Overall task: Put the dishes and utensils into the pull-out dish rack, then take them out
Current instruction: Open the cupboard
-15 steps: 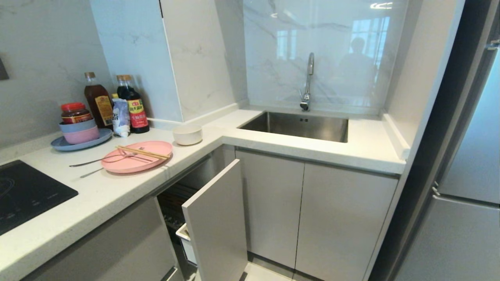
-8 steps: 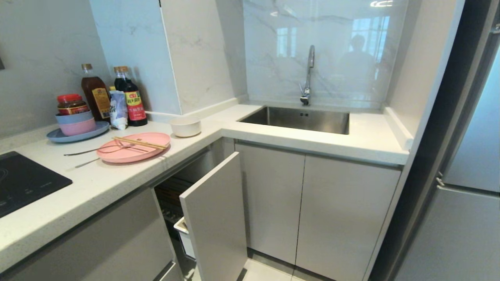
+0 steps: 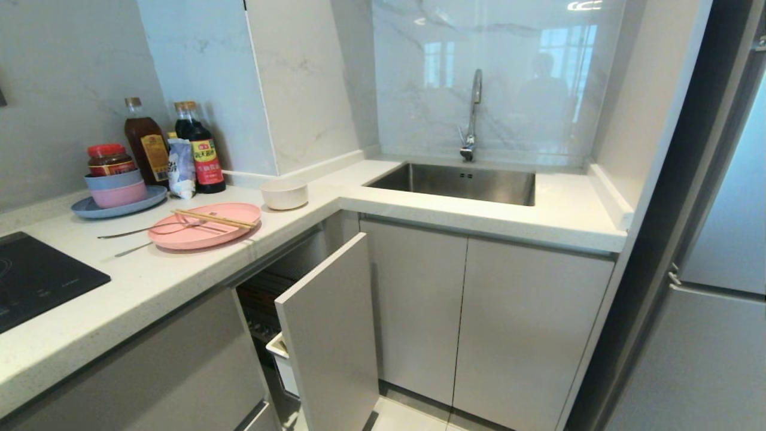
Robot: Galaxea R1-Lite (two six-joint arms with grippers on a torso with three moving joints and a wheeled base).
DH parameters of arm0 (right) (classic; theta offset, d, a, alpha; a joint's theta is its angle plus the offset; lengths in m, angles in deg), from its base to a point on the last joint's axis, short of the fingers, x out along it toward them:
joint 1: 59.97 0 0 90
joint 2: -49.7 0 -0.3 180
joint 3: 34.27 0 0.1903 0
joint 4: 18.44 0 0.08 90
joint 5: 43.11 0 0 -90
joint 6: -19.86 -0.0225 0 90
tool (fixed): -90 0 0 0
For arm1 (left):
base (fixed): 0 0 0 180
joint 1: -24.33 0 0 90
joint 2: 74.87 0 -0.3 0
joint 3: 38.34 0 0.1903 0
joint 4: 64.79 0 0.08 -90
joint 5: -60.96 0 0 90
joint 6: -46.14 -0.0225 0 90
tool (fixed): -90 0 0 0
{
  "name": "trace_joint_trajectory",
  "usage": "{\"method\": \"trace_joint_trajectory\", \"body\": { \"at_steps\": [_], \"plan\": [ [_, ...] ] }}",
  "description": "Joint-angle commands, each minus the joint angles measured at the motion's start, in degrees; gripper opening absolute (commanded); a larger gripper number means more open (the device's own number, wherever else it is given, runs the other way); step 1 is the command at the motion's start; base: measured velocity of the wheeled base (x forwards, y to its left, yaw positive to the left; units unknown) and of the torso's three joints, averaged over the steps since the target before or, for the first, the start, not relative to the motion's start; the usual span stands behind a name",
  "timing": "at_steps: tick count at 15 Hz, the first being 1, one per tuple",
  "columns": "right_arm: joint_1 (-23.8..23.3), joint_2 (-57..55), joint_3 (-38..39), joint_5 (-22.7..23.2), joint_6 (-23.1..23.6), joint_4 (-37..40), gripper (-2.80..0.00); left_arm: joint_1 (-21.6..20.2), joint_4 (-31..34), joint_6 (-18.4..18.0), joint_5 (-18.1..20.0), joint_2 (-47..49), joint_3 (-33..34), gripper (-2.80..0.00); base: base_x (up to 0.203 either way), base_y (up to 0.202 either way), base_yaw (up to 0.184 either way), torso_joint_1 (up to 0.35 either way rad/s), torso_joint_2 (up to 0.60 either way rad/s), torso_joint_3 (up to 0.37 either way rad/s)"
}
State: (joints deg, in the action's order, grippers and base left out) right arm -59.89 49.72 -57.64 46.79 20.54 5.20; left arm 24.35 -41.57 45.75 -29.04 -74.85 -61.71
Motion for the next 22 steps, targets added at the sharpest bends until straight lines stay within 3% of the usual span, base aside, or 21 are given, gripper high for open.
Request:
{"method": "trace_joint_trajectory", "body": {
  "at_steps": [1,4,8,12,14,18,22],
  "plan": [
    [0.01,-0.02,0.0,0.03,0.02,0.0,-2.8,-0.02,-0.46,-0.48,0.0,-0.02,0.0,-2.8,0.0,0.0,0.0,0.0,0.0,0.0],
    [0.01,0.04,0.0,0.01,0.02,0.0,-2.8,0.02,0.06,-0.7,-0.01,-0.02,-6.67,-2.8,0.0,0.0,0.0,0.0,0.0,0.0],
    [0.01,-0.02,0.0,0.01,0.02,0.0,-2.8,0.01,10.22,-1.05,1.34,2.5,-29.62,-2.8,0.0,0.0,0.0,0.0,0.0,0.0],
    [0.01,-0.02,0.0,0.01,0.02,0.0,-2.8,0.07,14.72,-1.53,2.21,20.85,-54.48,-2.8,0.0,0.0,0.0,0.0,0.0,0.0],
    [0.01,-0.01,0.0,0.01,0.02,0.0,-2.8,0.33,15.57,-4.69,1.45,31.91,-64.0,-2.8,0.0,0.0,0.0,0.0,0.0,0.0],
    [0.01,-0.02,0.0,0.01,0.02,0.0,-2.8,0.79,15.8,-9.27,0.94,50.98,-73.37,-2.8,0.0,0.0,0.0,0.0,0.0,0.0],
    [0.01,-0.01,0.0,0.01,0.02,0.0,-2.8,2.41,16.08,-8.55,1.21,68.5,-76.07,-2.8,0.0,0.0,0.0,0.0,0.0,0.0]
  ]
}}
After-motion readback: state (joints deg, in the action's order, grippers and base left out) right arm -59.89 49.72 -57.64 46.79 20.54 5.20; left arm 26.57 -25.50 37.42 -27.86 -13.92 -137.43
